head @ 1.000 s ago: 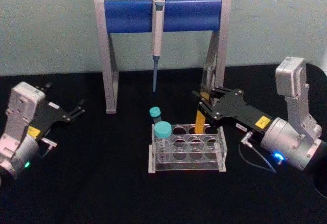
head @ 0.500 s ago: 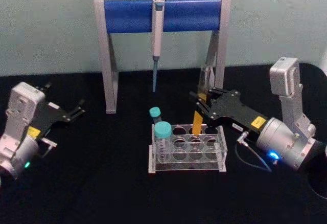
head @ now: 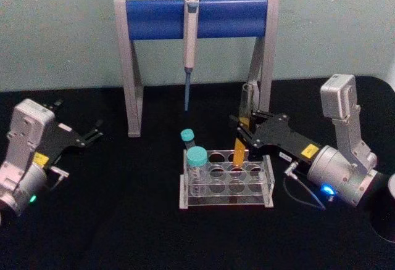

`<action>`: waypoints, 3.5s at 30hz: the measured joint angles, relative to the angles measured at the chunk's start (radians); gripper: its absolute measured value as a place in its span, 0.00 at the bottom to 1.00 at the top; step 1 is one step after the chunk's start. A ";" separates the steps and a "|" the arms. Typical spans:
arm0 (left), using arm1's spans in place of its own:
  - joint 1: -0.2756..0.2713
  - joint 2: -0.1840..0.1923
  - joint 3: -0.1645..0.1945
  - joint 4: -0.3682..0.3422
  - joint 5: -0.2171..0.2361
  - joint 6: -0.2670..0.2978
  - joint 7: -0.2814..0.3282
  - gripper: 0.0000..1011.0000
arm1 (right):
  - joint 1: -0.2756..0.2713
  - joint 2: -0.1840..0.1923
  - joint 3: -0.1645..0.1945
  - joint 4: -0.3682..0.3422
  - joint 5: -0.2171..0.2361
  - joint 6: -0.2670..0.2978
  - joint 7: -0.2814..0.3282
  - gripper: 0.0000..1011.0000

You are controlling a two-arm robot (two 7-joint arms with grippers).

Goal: Pick up the test tube from the test tube rack, shake it, then place it back into the test tube rack.

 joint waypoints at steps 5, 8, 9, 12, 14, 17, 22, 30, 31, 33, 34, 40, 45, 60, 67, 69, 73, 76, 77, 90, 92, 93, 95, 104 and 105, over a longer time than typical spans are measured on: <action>0.000 0.000 0.000 0.000 0.000 0.000 0.000 0.99 | 0.002 -0.006 -0.004 0.014 -0.002 0.004 0.000 0.23; 0.000 0.000 0.000 0.000 0.000 0.000 0.000 0.99 | 0.003 -0.008 -0.007 0.021 -0.004 0.005 0.000 0.23; 0.000 0.000 0.000 0.000 0.000 0.000 0.000 0.99 | 0.004 -0.009 -0.007 0.023 -0.005 0.006 0.000 0.23; 0.000 0.000 0.000 0.000 0.000 0.000 0.000 0.99 | 0.006 -0.011 -0.009 0.028 -0.007 0.007 0.001 0.23; 0.000 0.000 0.000 0.000 0.000 0.000 0.000 0.99 | 0.007 -0.012 -0.011 0.032 -0.011 0.007 0.001 0.23; 0.000 0.000 0.000 0.000 0.000 0.000 0.000 0.99 | 0.007 -0.014 -0.013 0.036 -0.015 0.007 0.000 0.23; 0.000 0.000 0.000 0.000 0.000 0.000 0.000 0.99 | 0.007 -0.017 -0.016 0.046 -0.023 0.006 -0.001 0.23; 0.000 0.000 0.000 0.000 0.000 0.000 0.000 0.99 | 0.004 -0.021 -0.017 0.057 -0.029 0.005 -0.002 0.23; 0.000 0.000 0.000 0.000 0.000 0.000 0.000 0.99 | 0.004 -0.022 -0.018 0.058 -0.030 0.005 -0.003 0.23; 0.000 0.000 0.000 0.000 0.000 0.000 0.000 0.99 | 0.003 -0.024 -0.018 0.062 -0.031 0.005 -0.003 0.23; 0.000 0.000 0.000 0.000 0.000 0.000 0.000 0.99 | 0.003 -0.024 -0.019 0.065 -0.033 0.005 -0.003 0.23; 0.000 0.000 0.000 0.000 0.000 0.000 0.000 0.99 | 0.001 -0.027 -0.020 0.070 -0.037 0.006 -0.004 0.23; 0.000 0.000 0.000 0.000 0.000 0.000 0.000 0.99 | -0.002 -0.030 -0.021 0.073 -0.044 0.007 -0.007 0.23; 0.000 0.000 0.000 0.000 0.000 0.000 0.000 0.99 | -0.004 -0.032 -0.020 0.073 -0.054 0.012 -0.014 0.23; 0.000 0.000 0.000 0.000 0.000 0.000 0.000 0.99 | -0.004 -0.032 -0.020 0.072 -0.052 0.012 -0.014 0.23; 0.000 0.000 0.000 0.000 0.000 0.000 0.000 0.99 | -0.004 -0.032 -0.020 0.072 -0.052 0.012 -0.014 0.23; 0.000 0.000 0.000 0.000 0.000 0.000 0.000 0.99 | -0.004 -0.032 -0.020 0.072 -0.051 0.012 -0.013 0.23; 0.000 0.000 0.000 0.000 0.000 0.000 0.000 0.99 | -0.004 -0.032 -0.020 0.072 -0.051 0.011 -0.013 0.29; 0.000 0.000 0.000 0.000 0.000 0.000 0.000 0.99 | -0.004 -0.032 -0.020 0.071 -0.051 0.011 -0.013 0.32; 0.000 0.000 0.000 0.000 0.000 0.000 0.000 0.99 | -0.004 -0.032 -0.020 0.071 -0.050 0.011 -0.012 0.73; 0.000 0.000 0.000 0.000 0.000 0.000 0.000 0.99 | -0.004 -0.032 -0.020 0.072 -0.050 0.011 -0.012 0.78; 0.000 0.000 0.000 0.000 0.000 0.000 0.000 0.99 | -0.004 -0.032 -0.020 0.072 -0.050 0.011 -0.012 0.79; 0.000 0.000 0.000 0.000 0.000 0.000 0.000 0.99 | -0.004 -0.032 -0.020 0.072 -0.050 0.011 -0.012 0.86; 0.000 0.000 0.000 0.000 0.000 0.000 0.000 0.99 | -0.004 -0.032 -0.020 0.072 -0.050 0.011 -0.012 0.99; 0.000 0.000 0.000 0.000 0.000 0.000 0.000 0.99 | -0.004 -0.032 -0.019 0.072 -0.050 0.011 -0.012 0.99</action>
